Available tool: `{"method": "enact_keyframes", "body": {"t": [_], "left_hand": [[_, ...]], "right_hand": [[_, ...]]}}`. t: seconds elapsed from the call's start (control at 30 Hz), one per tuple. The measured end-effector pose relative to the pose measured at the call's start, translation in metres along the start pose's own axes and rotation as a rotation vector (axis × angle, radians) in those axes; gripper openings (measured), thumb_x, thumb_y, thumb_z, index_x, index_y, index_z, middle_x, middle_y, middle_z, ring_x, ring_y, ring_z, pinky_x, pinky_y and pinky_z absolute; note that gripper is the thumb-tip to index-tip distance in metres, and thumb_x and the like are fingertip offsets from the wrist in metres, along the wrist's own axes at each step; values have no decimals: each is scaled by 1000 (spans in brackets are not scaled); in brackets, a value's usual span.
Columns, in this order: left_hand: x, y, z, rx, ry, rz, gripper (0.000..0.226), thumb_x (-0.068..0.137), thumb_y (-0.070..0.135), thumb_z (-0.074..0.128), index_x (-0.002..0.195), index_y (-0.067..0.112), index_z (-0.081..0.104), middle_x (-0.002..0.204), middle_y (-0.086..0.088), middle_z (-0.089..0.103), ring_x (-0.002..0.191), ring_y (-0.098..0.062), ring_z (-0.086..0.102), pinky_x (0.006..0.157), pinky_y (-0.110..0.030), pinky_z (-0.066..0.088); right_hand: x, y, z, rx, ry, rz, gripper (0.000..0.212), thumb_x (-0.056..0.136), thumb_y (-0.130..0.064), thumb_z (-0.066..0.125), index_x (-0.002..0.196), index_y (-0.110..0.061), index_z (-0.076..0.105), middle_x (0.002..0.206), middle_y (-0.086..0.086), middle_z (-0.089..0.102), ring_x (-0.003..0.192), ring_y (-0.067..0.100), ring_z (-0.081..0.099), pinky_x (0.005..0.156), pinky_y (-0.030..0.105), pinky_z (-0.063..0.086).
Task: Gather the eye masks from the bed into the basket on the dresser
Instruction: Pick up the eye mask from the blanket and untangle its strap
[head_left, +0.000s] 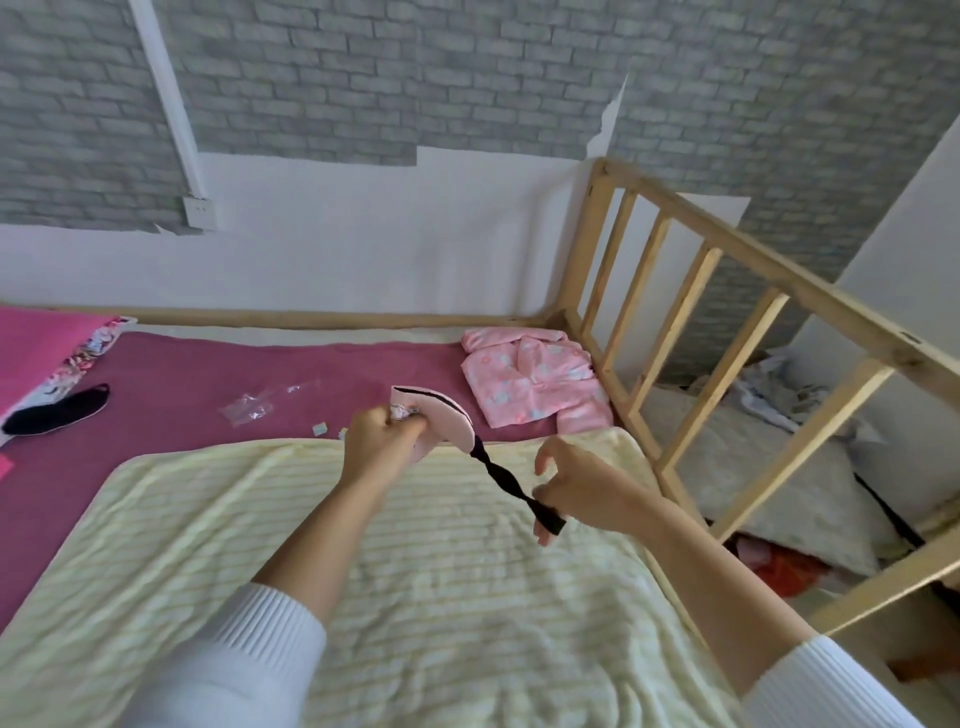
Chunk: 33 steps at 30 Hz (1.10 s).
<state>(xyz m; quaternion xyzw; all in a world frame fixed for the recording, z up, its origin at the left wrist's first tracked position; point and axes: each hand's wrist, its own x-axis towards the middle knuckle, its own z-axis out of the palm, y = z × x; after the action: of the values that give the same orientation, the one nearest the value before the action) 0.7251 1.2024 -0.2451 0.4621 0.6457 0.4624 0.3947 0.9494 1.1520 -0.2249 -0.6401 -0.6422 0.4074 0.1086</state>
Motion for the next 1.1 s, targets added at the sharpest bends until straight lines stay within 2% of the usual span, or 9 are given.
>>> {"method": "enact_keyframes", "body": {"t": [0.2, 0.37, 0.47, 0.53, 0.63, 0.7, 0.77, 0.97, 1.1], "left_hand": [[-6, -2, 5, -29, -30, 3, 16, 74, 17, 60, 61, 8, 62, 57, -1, 56, 56, -17, 51, 53, -28, 38], [-8, 0, 11, -29, -41, 14, 19, 75, 14, 61, 57, 12, 58, 51, 3, 51, 49, -13, 47, 44, -22, 37], [-12, -1, 15, -36, -68, 19, 19, 75, 14, 62, 56, 12, 59, 51, 1, 51, 48, -13, 47, 38, -17, 36], [-17, -4, 18, -45, -132, -6, 14, 71, 18, 63, 61, 9, 63, 57, -3, 55, 53, -17, 51, 50, -23, 41], [-26, -3, 22, -59, -273, 18, 27, 63, 26, 61, 72, 1, 67, 67, -6, 57, 65, -19, 54, 65, -35, 43], [-29, -1, 25, -17, -348, 70, 19, 63, 25, 61, 65, 7, 68, 61, 2, 55, 61, -13, 51, 63, -32, 40], [-30, 2, 25, -2, -415, 97, 8, 64, 22, 62, 59, 20, 68, 53, 14, 54, 53, -4, 48, 60, -28, 39], [-35, 6, 12, -110, -351, 122, 21, 74, 18, 67, 92, 27, 73, 86, 3, 74, 78, -3, 66, 77, -26, 51], [-53, 10, -3, -129, -83, 234, 9, 75, 18, 67, 73, 23, 74, 69, 10, 72, 65, 2, 62, 62, -11, 46]], "right_hand": [[-15, -13, -12, 94, -352, -83, 27, 67, -24, 73, 83, -18, 51, 77, 12, 78, 75, 18, 75, 95, 35, 43], [-22, -9, -17, 149, -441, -178, 7, 71, -18, 70, 72, -16, 76, 78, 7, 78, 75, 21, 76, 74, 14, 53], [-19, -11, -17, 701, -366, -371, 16, 79, -25, 73, 77, -10, 77, 76, 6, 77, 72, 19, 73, 71, 28, 59], [-13, -13, -22, 1021, -123, -460, 21, 78, -31, 74, 91, -13, 76, 90, -1, 75, 92, 17, 70, 84, 29, 57], [-4, -14, -25, 610, 376, -505, 32, 74, -19, 80, 105, -16, 73, 100, -10, 76, 93, -5, 66, 83, 12, 51], [-3, -16, -16, 290, 442, -471, 29, 70, -7, 79, 98, -9, 73, 72, -28, 70, 55, -10, 55, 56, 4, 41], [-1, -18, -10, 197, 435, -406, 22, 69, -11, 76, 91, -14, 73, 51, -27, 56, 45, 0, 41, 52, 14, 36], [5, -28, -7, -24, 586, -318, 17, 66, -18, 68, 56, -28, 58, 47, -11, 48, 62, 11, 44, 75, 30, 24], [11, -42, 7, -226, 559, -399, 24, 66, -10, 57, 55, -31, 53, 72, -7, 66, 77, 6, 51, 106, 44, 18]]}}
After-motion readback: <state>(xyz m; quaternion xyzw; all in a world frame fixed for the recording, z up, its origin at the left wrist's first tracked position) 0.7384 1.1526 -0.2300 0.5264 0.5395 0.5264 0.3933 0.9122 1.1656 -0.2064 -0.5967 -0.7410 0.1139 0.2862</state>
